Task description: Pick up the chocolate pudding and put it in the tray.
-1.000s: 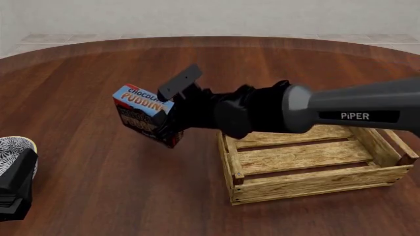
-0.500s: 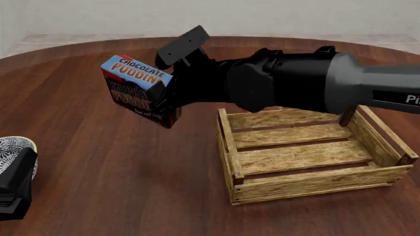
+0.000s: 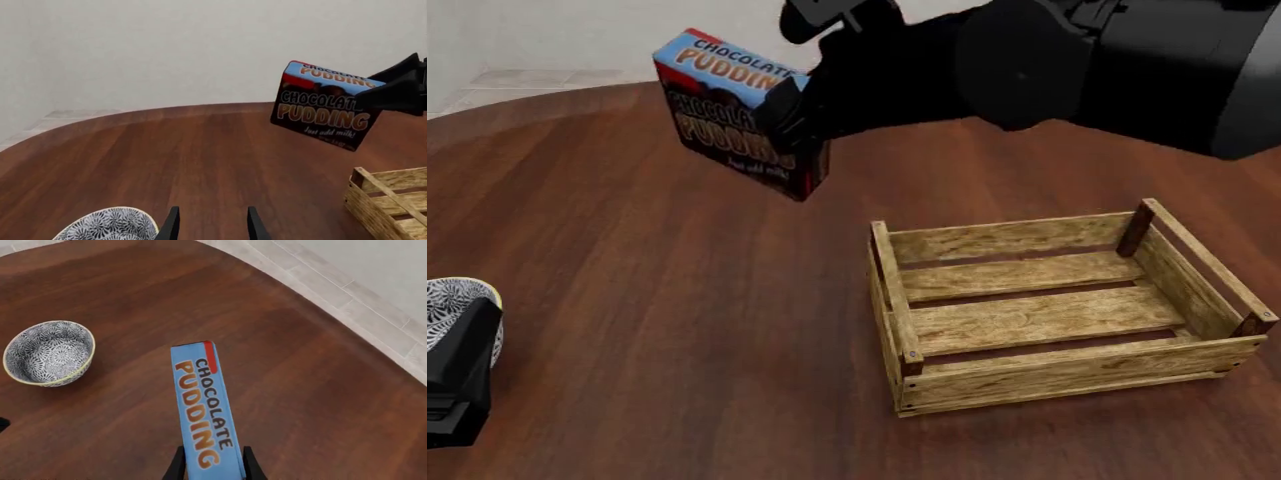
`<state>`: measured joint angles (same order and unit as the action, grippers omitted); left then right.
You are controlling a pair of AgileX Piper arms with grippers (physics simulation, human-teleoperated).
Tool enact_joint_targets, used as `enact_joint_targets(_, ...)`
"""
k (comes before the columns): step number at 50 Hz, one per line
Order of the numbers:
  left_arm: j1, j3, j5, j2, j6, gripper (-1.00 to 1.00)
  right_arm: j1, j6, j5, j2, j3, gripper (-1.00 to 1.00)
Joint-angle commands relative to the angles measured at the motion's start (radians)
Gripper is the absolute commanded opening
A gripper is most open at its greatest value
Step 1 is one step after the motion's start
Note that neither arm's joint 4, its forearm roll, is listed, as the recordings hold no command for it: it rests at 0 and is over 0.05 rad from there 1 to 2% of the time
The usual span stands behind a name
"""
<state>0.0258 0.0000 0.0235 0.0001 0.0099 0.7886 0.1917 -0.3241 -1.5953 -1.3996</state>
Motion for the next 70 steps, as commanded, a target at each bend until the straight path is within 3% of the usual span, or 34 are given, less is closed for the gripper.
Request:
enact_joint_targets(1,0.005,0.000,0.004,0.000,-0.001,1.00,-0.020,-0.017,-0.066,0.074,-0.013,-1.00)
enact_joint_targets(20,0.022,0.000,0.004,0.000,-0.005,1.00,-0.035,-0.011,-0.143,0.219,0.056,-1.00)
enact_joint_targets(49,0.044,0.000,0.007,0.000,-0.008,1.00,-0.184,-0.026,-0.202,0.394,0.195,-1.00)
enact_joint_targets(70,0.049,0.000,0.009,0.000,-0.005,1.00,-0.232,-0.015,-0.299,0.511,0.227,-1.00)
